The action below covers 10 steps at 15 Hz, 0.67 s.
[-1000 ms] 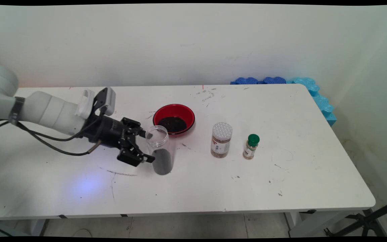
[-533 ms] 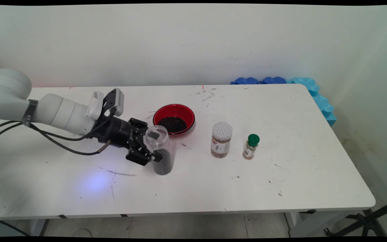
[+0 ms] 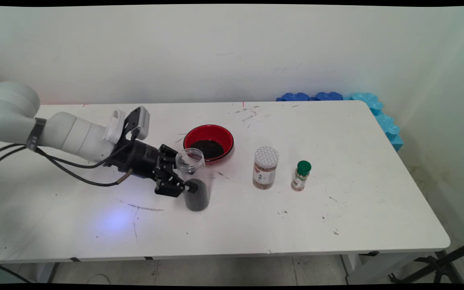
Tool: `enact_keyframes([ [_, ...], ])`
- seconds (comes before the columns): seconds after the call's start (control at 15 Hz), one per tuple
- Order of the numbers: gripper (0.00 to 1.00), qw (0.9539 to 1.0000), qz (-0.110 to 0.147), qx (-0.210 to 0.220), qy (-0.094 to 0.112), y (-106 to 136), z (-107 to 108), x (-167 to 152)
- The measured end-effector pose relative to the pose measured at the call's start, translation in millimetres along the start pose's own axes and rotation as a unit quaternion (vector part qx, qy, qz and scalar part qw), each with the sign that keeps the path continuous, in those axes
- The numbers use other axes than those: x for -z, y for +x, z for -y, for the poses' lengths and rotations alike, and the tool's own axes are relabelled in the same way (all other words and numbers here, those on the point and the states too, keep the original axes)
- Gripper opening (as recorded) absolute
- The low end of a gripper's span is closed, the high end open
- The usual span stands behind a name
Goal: Pour the black seasoning powder in the red bowl
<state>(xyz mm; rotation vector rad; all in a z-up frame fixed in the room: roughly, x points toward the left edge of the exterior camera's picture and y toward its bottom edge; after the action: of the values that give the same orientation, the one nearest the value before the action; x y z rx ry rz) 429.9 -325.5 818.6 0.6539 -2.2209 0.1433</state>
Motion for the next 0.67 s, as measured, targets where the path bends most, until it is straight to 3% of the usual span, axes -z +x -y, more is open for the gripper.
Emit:
enact_keyframes([
  [0.33, 0.0, 0.9999, 0.0, -0.016, -0.001, 18, 5, 23],
  [0.67, 0.0, 0.9999, -0.005, 0.012, -0.004, 43, 14, 44],
])
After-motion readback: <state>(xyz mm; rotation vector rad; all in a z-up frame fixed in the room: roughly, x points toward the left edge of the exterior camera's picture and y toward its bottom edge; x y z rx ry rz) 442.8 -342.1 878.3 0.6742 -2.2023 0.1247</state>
